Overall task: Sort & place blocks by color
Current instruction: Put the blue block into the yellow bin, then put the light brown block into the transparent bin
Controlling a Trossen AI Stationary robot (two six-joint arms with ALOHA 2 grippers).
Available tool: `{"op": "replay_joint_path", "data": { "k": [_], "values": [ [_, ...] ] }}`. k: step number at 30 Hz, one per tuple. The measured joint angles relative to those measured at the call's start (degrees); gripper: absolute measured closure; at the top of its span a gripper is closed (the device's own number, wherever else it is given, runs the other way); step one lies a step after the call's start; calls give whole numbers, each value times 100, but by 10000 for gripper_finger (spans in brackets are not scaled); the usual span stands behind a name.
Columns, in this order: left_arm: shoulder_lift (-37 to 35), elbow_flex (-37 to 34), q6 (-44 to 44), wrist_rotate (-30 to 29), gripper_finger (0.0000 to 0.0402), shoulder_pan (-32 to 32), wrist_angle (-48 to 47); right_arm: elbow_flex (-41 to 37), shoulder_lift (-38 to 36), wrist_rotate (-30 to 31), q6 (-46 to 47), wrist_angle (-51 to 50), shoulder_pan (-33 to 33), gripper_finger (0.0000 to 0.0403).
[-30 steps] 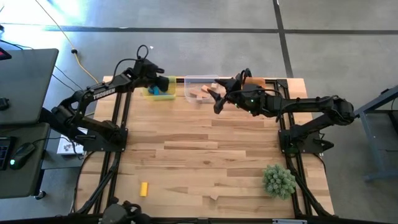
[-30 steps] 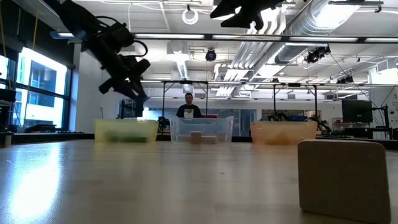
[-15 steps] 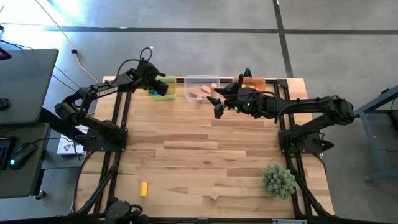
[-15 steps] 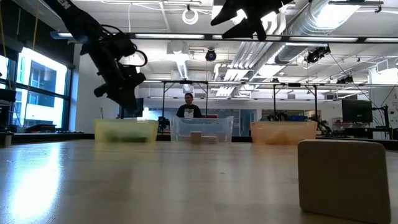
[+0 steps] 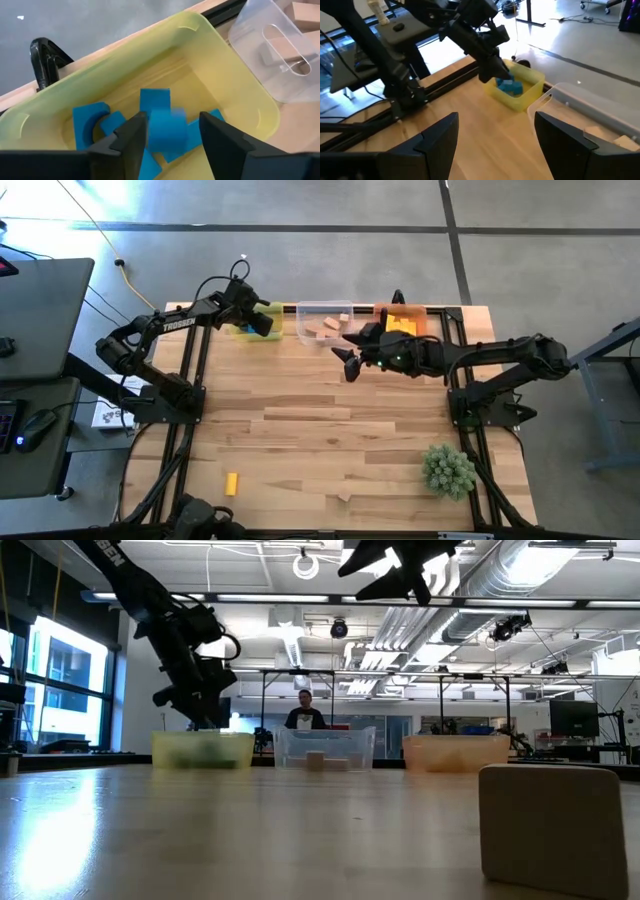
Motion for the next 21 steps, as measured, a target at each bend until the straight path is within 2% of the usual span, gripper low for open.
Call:
{"op": "replay_joint_path", "data": {
  "k": [5, 8, 17, 21],
  "values": [
    [-3, 0, 142, 32, 208, 1, 40, 0, 0, -20, 155, -2, 191, 153],
    [-121, 0, 192, 265, 203, 0, -1, 0, 0, -135, 333, -2, 326, 153],
    [-843, 0, -779, 1684, 204, -48, -173, 0, 0, -290, 487, 152, 937, 153],
    [-1209, 0, -1150, 1921, 204, -243, -356, 0, 0, -472, 515, 503, 1291, 153]
  ]
}}
